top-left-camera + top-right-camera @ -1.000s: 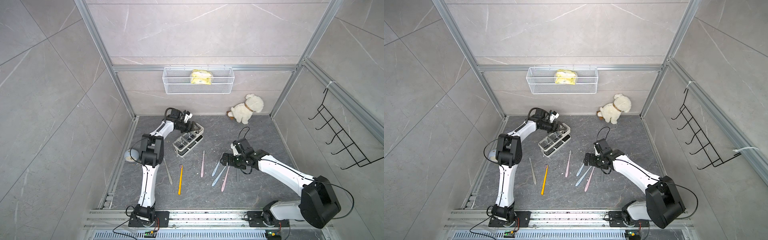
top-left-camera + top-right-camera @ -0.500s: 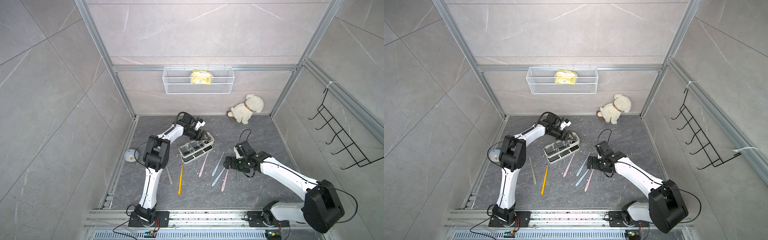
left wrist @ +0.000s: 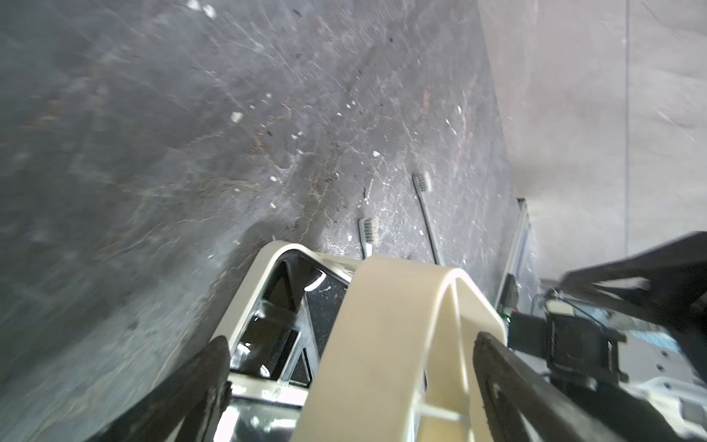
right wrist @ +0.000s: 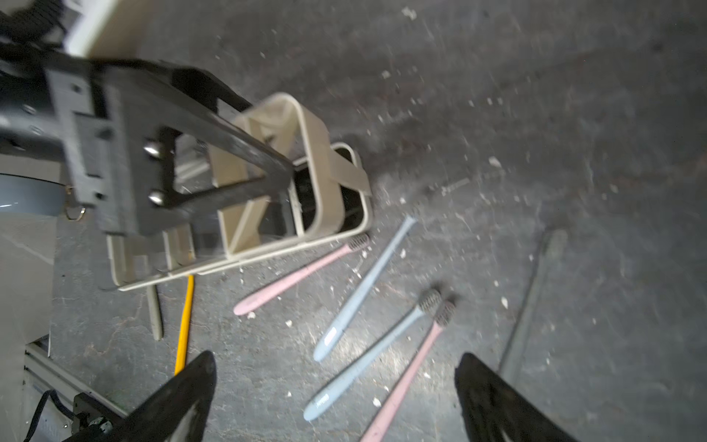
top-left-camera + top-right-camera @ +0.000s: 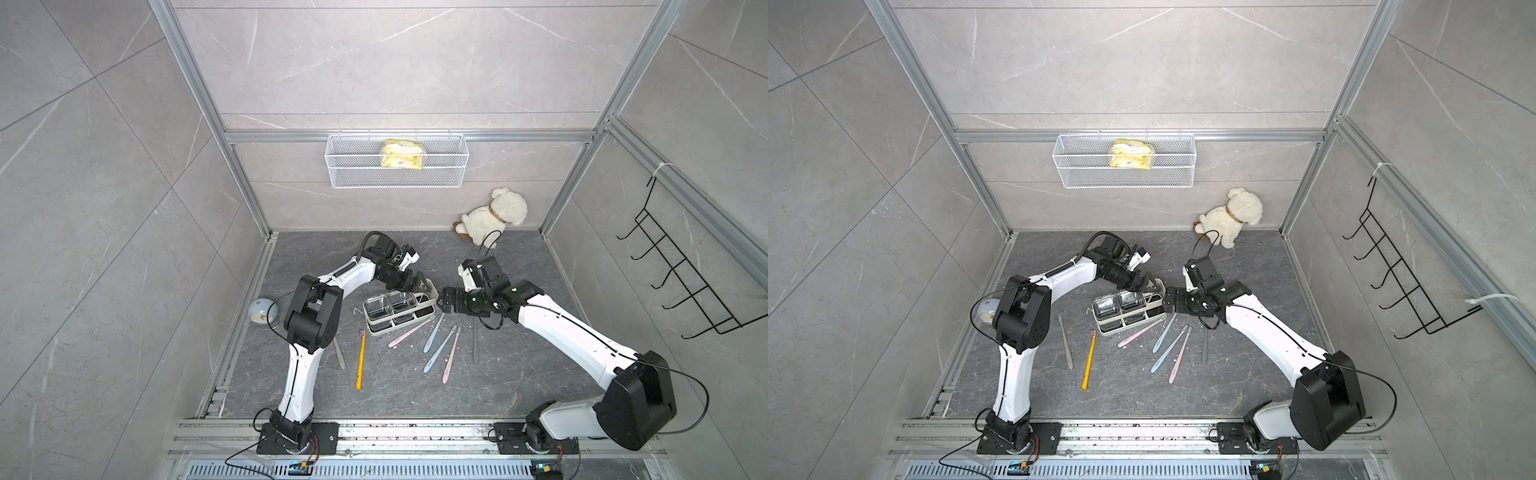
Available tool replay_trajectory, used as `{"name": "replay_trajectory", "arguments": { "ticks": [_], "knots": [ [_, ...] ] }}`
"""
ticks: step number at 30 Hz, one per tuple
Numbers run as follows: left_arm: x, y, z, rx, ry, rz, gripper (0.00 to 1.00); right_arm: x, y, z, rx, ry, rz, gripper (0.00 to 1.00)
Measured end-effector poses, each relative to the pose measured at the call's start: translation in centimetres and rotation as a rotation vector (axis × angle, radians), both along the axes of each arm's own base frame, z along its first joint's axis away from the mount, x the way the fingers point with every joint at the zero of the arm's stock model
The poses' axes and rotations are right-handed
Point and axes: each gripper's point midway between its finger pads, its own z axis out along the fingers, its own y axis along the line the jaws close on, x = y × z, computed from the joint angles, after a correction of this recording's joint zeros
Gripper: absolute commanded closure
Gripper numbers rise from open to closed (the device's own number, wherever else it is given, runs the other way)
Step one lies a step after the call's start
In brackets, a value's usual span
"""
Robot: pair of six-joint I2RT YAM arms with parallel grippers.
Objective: Place the toothbrush into the toothbrush holder
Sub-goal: Move the toothbrush holder to the center of the board, then adjust the toothbrush holder at the center of the board.
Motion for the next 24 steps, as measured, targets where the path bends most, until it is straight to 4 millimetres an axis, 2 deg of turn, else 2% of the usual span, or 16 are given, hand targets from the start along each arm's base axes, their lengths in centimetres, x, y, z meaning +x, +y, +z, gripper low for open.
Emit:
{"name": "replay_trajectory", "arguments": {
  "ticks": [3, 8, 10, 12, 15, 17, 19, 22, 24],
  "knots": [
    [0.3, 1.4, 1.9, 0.043, -0.054, 0.095, 0.00, 1.7, 1.1, 1.5, 0.027, -0.037, 0.027, 0.05],
    [0.7, 3.4, 8.1, 0.046, -0.165, 0.231, 0.01, 4.7, 2.1, 2.5, 0.057, -0.051, 0.052, 0.06],
    [-0.3, 4.7, 9.9, 0.046, -0.188, 0.282, 0.01, 5.9, 2.4, 2.3, 0.064, -0.047, 0.064, 0.09],
    [-2.5, 6.7, 10.8, 0.068, -0.182, 0.338, 0.02, 7.0, 2.7, 1.6, 0.068, -0.032, 0.077, 0.12],
    [-6.3, 9.7, 10.7, 0.109, -0.151, 0.402, 0.02, 7.9, 2.8, 0.1, 0.070, -0.001, 0.092, 0.18],
    [-8.7, 11.5, 10.0, 0.142, -0.122, 0.438, 0.03, 8.2, 2.7, -1.0, 0.070, 0.024, 0.097, 0.21],
    [-11.1, 13.3, 8.8, 0.176, -0.087, 0.473, 0.08, 8.4, 2.7, -2.1, 0.069, 0.046, 0.104, 0.27],
    [-13.7, 14.9, 7.0, 0.190, -0.039, 0.501, 0.09, 8.8, 2.8, -3.4, 0.071, 0.068, 0.115, 0.39],
    [-15.1, 15.2, 5.5, 0.182, 0.003, 0.511, 0.11, 9.0, 3.2, -4.1, 0.084, 0.079, 0.118, 0.43]
  ]
}}
